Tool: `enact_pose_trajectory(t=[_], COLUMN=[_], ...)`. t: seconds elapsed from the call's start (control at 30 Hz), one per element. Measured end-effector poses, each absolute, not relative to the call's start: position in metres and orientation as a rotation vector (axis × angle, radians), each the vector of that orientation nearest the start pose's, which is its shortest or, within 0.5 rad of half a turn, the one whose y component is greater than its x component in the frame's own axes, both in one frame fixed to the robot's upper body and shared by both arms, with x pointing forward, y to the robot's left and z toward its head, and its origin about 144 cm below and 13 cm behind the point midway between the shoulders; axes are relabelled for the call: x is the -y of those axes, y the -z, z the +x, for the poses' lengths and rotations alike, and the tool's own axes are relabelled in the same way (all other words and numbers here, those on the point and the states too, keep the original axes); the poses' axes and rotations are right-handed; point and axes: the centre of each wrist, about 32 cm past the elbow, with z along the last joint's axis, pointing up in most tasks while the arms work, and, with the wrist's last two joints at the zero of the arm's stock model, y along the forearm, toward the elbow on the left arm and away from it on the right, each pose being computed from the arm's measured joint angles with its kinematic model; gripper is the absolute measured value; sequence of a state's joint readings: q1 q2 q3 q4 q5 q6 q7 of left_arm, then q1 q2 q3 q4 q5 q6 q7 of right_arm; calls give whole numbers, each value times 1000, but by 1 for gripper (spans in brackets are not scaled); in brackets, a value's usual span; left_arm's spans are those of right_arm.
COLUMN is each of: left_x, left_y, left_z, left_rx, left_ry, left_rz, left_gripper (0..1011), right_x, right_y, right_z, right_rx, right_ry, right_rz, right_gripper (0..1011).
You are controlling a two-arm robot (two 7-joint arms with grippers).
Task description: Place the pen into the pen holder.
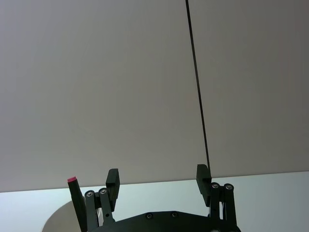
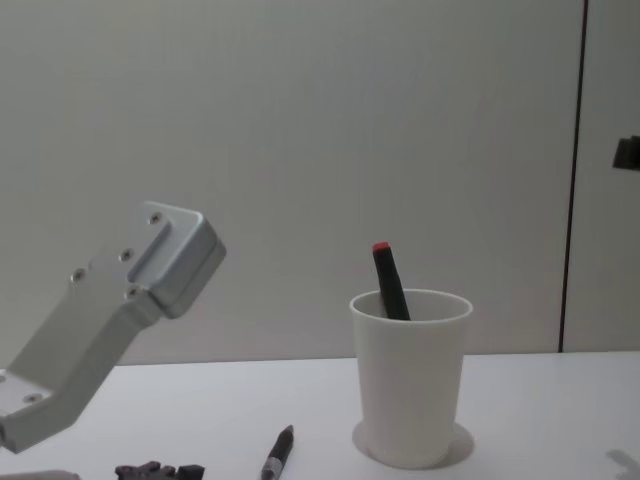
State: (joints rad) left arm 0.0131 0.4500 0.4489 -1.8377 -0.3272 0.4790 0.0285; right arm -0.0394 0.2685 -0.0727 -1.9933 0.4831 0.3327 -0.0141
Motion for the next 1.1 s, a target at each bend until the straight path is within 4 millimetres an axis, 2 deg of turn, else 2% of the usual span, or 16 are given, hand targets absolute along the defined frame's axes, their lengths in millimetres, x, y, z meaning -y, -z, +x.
enact_pose_trajectory(t=[0.5,0.87,1.1], left_x=[-197,-196,-196], left_y=[-1179,-1179,-1179], left_z=[415,414,414], left_rx=[-171,-176,-176], left_ry=[-1077,-1070,-1071], left_rz=[436,436,436], left_gripper=[993,739,679], right_x=[250,250,250], right_y=[-1259,-1259,-1259], right_z=[428,428,428], right_rx=[-147,-147,-147], right_ry=[1329,1329,1328], right_rz=[143,143,143], right_gripper=[1001,1001,1002])
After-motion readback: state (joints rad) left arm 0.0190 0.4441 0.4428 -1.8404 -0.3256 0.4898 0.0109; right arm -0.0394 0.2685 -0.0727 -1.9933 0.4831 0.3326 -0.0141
